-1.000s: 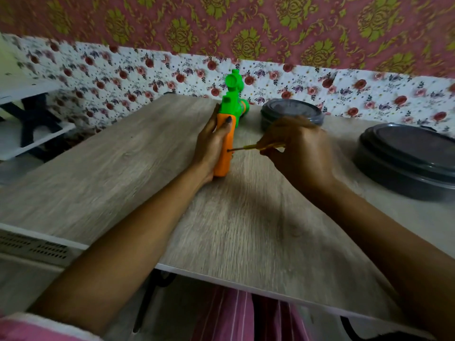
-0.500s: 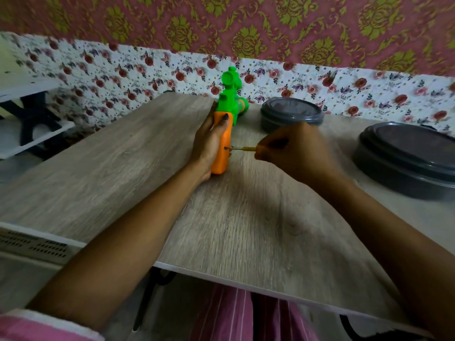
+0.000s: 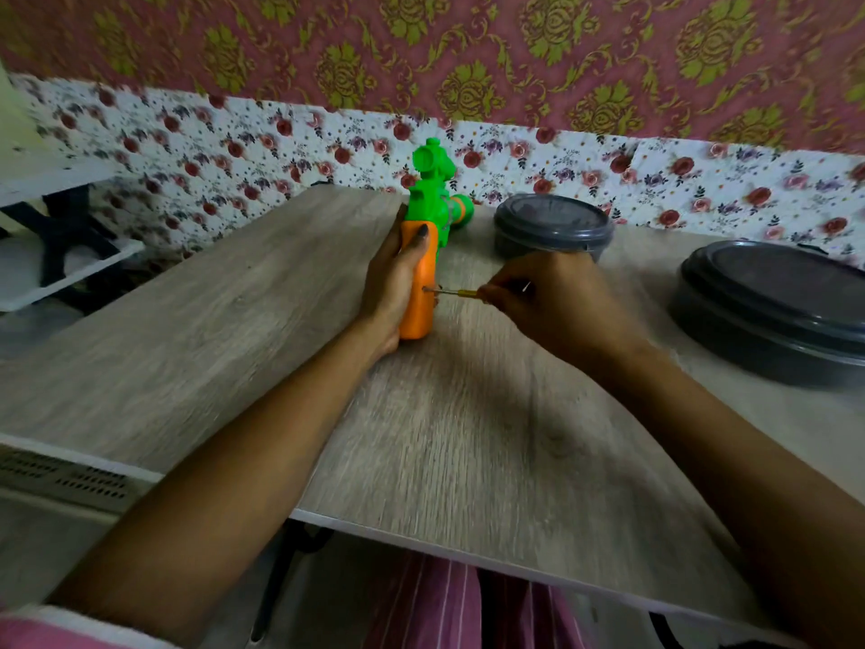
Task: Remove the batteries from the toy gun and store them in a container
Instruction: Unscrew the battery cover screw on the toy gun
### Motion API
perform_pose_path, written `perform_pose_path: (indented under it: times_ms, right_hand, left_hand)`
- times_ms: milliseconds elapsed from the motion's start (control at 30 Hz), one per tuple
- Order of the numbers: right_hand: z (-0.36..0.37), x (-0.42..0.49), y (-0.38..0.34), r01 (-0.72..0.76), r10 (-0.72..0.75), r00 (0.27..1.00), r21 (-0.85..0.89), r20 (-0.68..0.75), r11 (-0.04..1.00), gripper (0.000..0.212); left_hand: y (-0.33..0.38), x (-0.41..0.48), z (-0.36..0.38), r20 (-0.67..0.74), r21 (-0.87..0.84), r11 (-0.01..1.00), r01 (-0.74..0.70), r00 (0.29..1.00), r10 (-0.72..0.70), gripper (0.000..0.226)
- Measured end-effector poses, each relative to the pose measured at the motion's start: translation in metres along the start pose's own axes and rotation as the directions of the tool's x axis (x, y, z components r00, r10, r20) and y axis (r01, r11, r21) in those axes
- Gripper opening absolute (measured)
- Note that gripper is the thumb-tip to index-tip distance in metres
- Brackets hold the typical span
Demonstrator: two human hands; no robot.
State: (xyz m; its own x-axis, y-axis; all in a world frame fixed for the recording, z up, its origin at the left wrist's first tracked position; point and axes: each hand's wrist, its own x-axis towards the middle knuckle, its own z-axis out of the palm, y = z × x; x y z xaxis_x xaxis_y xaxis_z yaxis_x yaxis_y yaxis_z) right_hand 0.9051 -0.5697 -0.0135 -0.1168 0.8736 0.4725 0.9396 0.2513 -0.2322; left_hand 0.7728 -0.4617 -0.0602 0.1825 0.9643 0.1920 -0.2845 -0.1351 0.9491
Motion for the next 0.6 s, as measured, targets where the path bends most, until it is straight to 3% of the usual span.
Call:
perform_pose_path:
  times_ms: [133,300,400,500,600]
  right_hand:
    - [-0.0046,0.0025,-0.0017,-0.013,0.012,0.997,-0.011,-0.070,1.000,0.023]
    - [-0.0050,0.0011,-0.0012,0.126,-0.135,0.971,-0.059,-0.197,0.990,0.010]
    - [-0.0057,-0.0005,-0.0029,0.171,-0.182,0.969,-0.079,-0.168,0.982,0.012]
    - [-0.0076,-0.0005,-0.0009,0.183,-0.188,0.980,-0.071,-0.067,0.980,0.020]
    - [-0.0103,-0.0033,0.0043,0.028,-0.025,0.999,0.120,-0.027,0.992,0.025]
  left_hand:
    - [-0.0018,-0.0006,0.0007,0.016,0.011,1.000,-0.019,1.000,0.019,0.034]
    - [-0.0024,-0.0027,0.0034,0.034,-0.008,1.000,0.011,0.999,-0.011,0.039]
    - [-0.0015,-0.0006,0.0025,0.027,-0.098,0.993,0.065,0.998,-0.062,0.032]
    - [-0.0007,0.0048,-0.0023,-0.019,-0.176,0.972,0.157,0.986,-0.163,0.043]
    - [-0.0033,0.0059,-0.0040,-0.004,-0.210,0.958,0.197,0.979,-0.202,0.051]
